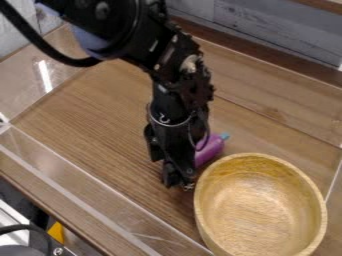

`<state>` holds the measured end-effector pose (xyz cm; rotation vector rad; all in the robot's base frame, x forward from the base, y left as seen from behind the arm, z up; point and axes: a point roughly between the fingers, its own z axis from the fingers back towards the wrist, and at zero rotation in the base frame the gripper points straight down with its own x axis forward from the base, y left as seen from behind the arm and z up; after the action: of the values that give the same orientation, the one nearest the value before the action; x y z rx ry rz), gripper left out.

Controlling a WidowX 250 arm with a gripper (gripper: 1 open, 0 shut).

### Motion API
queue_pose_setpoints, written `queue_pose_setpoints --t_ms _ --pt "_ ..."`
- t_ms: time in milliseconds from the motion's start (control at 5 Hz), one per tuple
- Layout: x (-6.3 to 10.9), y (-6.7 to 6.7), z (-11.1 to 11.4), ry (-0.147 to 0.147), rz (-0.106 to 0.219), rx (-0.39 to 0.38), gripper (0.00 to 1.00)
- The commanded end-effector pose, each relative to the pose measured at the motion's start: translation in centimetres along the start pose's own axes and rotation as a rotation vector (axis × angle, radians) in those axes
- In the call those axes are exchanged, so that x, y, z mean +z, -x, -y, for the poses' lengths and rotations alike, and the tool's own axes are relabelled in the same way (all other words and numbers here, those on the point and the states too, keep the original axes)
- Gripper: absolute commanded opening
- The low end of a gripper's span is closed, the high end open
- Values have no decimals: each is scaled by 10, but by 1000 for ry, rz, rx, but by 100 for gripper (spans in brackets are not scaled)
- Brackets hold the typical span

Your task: Put the purple eggplant in the brown bowl

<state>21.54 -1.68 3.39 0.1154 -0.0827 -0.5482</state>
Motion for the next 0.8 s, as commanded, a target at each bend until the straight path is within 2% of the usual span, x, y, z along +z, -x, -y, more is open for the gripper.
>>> queue_pose_setpoints --t_ms 0,400,600 --pt "-1 -9 2 -13 20 35 100" --pt "-4 -13 -10 -23 27 65 100" --pt "-9 -14 -10 -30 32 46 100"
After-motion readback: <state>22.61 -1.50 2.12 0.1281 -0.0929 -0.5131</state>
